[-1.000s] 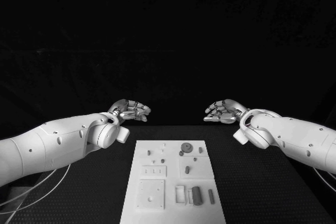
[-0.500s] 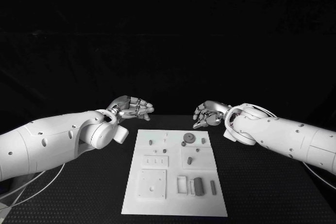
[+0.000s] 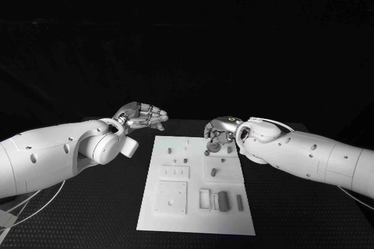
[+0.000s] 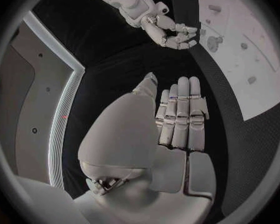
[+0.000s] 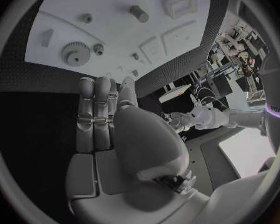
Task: Assemble the parts on the task board
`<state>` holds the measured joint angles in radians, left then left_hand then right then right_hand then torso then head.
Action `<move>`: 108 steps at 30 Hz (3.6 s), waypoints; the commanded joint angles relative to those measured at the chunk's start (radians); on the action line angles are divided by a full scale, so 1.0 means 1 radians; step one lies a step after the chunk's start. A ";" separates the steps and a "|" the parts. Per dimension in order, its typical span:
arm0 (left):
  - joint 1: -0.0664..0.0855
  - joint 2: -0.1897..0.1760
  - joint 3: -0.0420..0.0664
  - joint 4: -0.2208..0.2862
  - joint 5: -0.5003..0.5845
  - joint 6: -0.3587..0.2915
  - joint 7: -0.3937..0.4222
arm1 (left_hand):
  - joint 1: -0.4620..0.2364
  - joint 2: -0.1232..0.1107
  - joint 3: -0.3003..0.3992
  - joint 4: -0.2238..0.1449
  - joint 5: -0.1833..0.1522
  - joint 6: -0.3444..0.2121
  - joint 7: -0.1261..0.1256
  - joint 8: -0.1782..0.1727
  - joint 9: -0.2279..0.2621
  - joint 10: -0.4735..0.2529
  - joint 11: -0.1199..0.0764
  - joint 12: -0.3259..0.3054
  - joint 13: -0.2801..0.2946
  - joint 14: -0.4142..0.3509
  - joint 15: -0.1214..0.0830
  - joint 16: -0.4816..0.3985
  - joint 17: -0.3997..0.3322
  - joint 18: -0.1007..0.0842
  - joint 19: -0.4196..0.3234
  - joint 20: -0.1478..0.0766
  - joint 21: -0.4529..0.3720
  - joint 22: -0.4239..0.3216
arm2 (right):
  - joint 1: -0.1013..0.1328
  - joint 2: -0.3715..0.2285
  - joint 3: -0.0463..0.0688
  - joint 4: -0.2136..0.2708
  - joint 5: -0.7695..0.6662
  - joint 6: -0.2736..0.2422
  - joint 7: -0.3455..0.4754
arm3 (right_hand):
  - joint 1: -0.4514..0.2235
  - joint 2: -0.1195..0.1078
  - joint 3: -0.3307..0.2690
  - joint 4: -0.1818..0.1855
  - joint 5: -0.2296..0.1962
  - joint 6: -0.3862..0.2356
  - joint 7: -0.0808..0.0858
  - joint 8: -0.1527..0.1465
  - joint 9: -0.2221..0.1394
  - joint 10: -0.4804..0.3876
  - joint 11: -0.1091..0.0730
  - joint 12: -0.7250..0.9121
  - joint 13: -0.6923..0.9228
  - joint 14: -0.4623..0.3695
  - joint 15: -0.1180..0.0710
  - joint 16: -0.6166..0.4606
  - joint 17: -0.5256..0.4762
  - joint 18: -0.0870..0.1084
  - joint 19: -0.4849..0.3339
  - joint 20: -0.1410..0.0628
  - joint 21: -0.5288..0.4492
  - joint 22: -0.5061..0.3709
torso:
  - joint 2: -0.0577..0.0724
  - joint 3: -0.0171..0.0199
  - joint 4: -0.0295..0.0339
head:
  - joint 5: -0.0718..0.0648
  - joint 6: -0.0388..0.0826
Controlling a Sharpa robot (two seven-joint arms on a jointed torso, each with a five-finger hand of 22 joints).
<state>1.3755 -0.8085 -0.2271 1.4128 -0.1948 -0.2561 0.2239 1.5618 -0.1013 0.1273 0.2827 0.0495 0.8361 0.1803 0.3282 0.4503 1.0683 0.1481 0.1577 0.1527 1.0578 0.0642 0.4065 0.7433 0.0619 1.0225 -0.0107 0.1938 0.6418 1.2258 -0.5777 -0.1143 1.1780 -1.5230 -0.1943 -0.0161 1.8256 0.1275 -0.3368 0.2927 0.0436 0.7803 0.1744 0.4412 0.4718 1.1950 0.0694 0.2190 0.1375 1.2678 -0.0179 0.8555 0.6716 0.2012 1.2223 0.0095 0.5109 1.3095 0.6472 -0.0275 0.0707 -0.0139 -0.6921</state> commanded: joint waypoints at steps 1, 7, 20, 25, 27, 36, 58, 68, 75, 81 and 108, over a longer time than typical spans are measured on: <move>0.004 -0.008 0.001 0.019 -0.004 -0.008 0.008 | 0.010 -0.001 0.000 0.005 0.003 -0.004 0.004 -0.005 -0.002 -0.001 0.002 -0.006 -0.001 0.008 -0.002 -0.005 0.002 -0.006 0.003 -0.003 -0.006 -0.002 | -0.002 0.012 0.000 -0.009 -0.122 -0.006 -0.037 | 0.038 0.006 0.025 -0.003 0.003 0.014 -0.001 -0.006 -0.004 -0.014 0.010 -0.011 -0.005 0.021 -0.016 0.029 0.022 0.061 0.008 -0.006 0.022 0.027 | 0.018 -0.0026 0.0070 | -0.005 0.004; 0.007 -0.012 0.001 0.031 -0.004 -0.009 0.006 | 0.009 0.000 -0.003 0.006 0.003 -0.005 0.004 -0.006 -0.002 -0.001 0.003 -0.009 -0.002 0.008 -0.002 -0.007 0.004 -0.008 0.004 -0.004 -0.007 -0.002 | -0.015 0.024 0.001 -0.027 -0.136 -0.009 -0.040 | 0.039 -0.014 0.142 -0.004 0.002 0.031 -0.005 -0.025 -0.016 0.000 0.008 -0.038 -0.019 0.014 -0.017 0.071 0.061 0.059 -0.006 -0.020 0.075 0.026 | 0.034 -0.0054 0.0124 | -0.013 0.003; 0.008 -0.017 0.001 0.031 -0.004 -0.006 0.004 | 0.005 0.000 -0.006 0.007 0.003 -0.006 0.005 -0.008 -0.003 -0.002 0.004 -0.012 -0.002 0.009 -0.002 -0.009 0.007 -0.010 0.005 -0.007 -0.009 -0.002 | -0.026 0.027 0.001 -0.034 -0.160 -0.022 -0.060 | -0.019 -0.099 0.165 0.003 0.003 0.037 0.000 -0.046 -0.027 0.007 0.014 -0.069 -0.033 0.012 -0.012 0.105 0.091 0.054 -0.018 -0.021 0.141 0.024 | 0.060 -0.0117 0.0225 | -0.025 0.002; 0.008 -0.017 0.001 0.030 -0.004 -0.005 0.002 | 0.003 -0.001 -0.008 0.007 0.003 -0.007 0.006 -0.009 -0.004 -0.002 0.004 -0.014 -0.002 0.009 -0.002 -0.011 0.008 -0.012 0.005 -0.008 -0.010 -0.003 | -0.027 0.029 0.001 -0.035 -0.165 -0.035 -0.079 | -0.063 -0.142 0.152 0.002 0.003 0.019 0.010 -0.060 -0.031 -0.059 0.042 -0.117 -0.055 -0.002 0.014 0.104 0.093 0.053 -0.031 -0.019 0.147 0.021 | 0.070 -0.0131 0.0222 | -0.030 0.006; 0.008 -0.018 0.001 0.032 -0.004 -0.005 0.002 | 0.002 -0.001 -0.009 0.007 0.003 -0.007 0.006 -0.010 -0.004 -0.002 0.004 -0.015 -0.002 0.009 -0.002 -0.012 0.009 -0.012 0.005 -0.008 -0.010 -0.003 | -0.027 0.030 0.001 -0.037 -0.172 -0.034 -0.083 | -0.076 -0.152 0.154 0.002 0.003 0.016 0.011 -0.062 -0.031 -0.070 0.047 -0.126 -0.059 -0.006 0.019 0.104 0.094 0.053 -0.033 -0.018 0.148 0.020 | 0.071 -0.0133 0.0224 | -0.031 0.008; 0.010 -0.029 0.001 0.039 -0.004 -0.004 0.001 | 0.000 -0.001 -0.010 0.007 0.003 -0.008 0.007 -0.011 -0.004 -0.003 0.005 -0.017 -0.003 0.009 -0.001 -0.013 0.010 -0.014 0.005 -0.009 -0.011 -0.003 | -0.033 0.034 0.001 -0.041 -0.180 -0.034 -0.092 | -0.152 -0.197 0.170 0.002 0.003 0.019 0.010 -0.061 -0.028 -0.107 0.062 -0.151 -0.068 -0.018 0.034 0.107 0.098 0.052 -0.041 -0.016 0.152 0.019 | 0.082 -0.0144 0.0258 | -0.031 0.012; 0.019 -0.038 0.001 0.050 -0.004 -0.002 -0.003 | -0.006 -0.001 -0.013 0.008 0.003 -0.008 0.007 -0.013 -0.005 -0.002 0.005 -0.020 -0.003 0.009 -0.001 -0.017 0.014 -0.017 0.006 -0.012 -0.013 -0.004 | -0.036 0.028 0.001 -0.037 -0.226 -0.022 -0.113 | -0.093 -0.162 0.225 -0.001 0.003 0.061 -0.011 -0.040 -0.011 -0.089 0.055 -0.143 -0.062 -0.013 0.028 0.122 0.104 0.059 -0.044 -0.019 0.168 0.020 | 0.099 -0.0121 0.0260 | -0.032 0.023; 0.023 -0.041 0.001 0.052 -0.005 -0.001 -0.005 | -0.008 -0.001 -0.014 0.008 0.003 -0.008 0.007 -0.013 -0.005 -0.002 0.006 -0.021 -0.003 0.009 -0.001 -0.018 0.015 -0.019 0.006 -0.013 -0.014 -0.004 | -0.039 0.032 0.001 -0.043 -0.225 0.015 -0.112 | -0.068 -0.138 0.228 -0.001 0.003 0.068 -0.013 -0.040 -0.009 -0.073 0.051 -0.139 -0.060 -0.009 0.024 0.127 0.105 0.060 -0.045 -0.019 0.176 0.020 | 0.105 -0.0130 0.0261 | -0.030 0.022; 0.025 -0.042 0.001 0.053 -0.005 0.000 -0.005 | -0.009 -0.001 -0.014 0.008 0.003 -0.008 0.007 -0.014 -0.005 -0.002 0.006 -0.022 -0.003 0.009 -0.001 -0.019 0.016 -0.020 0.006 -0.014 -0.015 -0.004 | -0.041 0.032 0.001 -0.047 -0.233 0.024 -0.114 | -0.056 -0.129 0.226 -0.001 0.003 0.076 -0.016 -0.039 -0.008 -0.053 0.045 -0.133 -0.057 -0.007 0.018 0.130 0.106 0.060 -0.046 -0.019 0.182 0.020 | 0.107 -0.0132 0.0250 | -0.030 0.022; 0.026 -0.043 0.001 0.053 -0.005 0.002 -0.007 | -0.010 -0.002 -0.014 0.008 0.003 -0.008 0.007 -0.014 -0.005 -0.003 0.006 -0.023 -0.003 0.009 -0.001 -0.020 0.017 -0.020 0.006 -0.014 -0.015 -0.004 | -0.042 0.031 0.001 -0.049 -0.240 0.028 -0.118 | -0.030 -0.125 0.238 0.000 0.003 0.077 -0.017 -0.041 -0.008 -0.045 0.041 -0.131 -0.056 -0.007 0.014 0.130 0.105 0.060 -0.049 -0.020 0.182 0.019 | 0.108 -0.0130 0.0250 | -0.030 0.024; 0.029 -0.045 0.001 0.055 -0.006 0.005 -0.010 | -0.012 -0.004 -0.015 0.008 0.003 -0.010 0.008 -0.016 -0.006 -0.004 0.007 -0.028 -0.003 0.009 0.000 -0.025 0.020 -0.024 0.006 -0.017 -0.018 -0.005 | -0.051 0.040 0.001 -0.058 -0.270 0.011 -0.135 | -0.038 -0.174 0.233 0.000 0.003 0.061 -0.007 -0.058 -0.012 -0.042 0.042 -0.141 -0.060 -0.002 0.015 0.135 0.107 0.061 -0.044 -0.018 0.193 0.017 | 0.117 -0.0151 0.0264 | -0.035 0.027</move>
<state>1.4029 -0.8541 -0.2270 1.4646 -0.1971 -0.2600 0.2096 1.5576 -0.1053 0.1192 0.2904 0.0494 0.8288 0.1874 0.3165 0.4451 1.0645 0.1518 0.1344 0.1504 1.0613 0.0607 0.3864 0.7621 0.0300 1.0265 -0.0208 0.1790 0.6383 1.1870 -0.5396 -0.1073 1.1261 -1.7695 -0.2102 -0.1350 1.7874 -0.0399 -0.1042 0.2910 0.0427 0.8415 0.1669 0.3851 0.4598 1.1465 0.1104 0.0802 0.0796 1.2597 -0.0004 0.9875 0.7777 0.1615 1.1770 -0.0098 0.6990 1.3082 0.7624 -0.0416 0.0963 -0.0483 -0.6638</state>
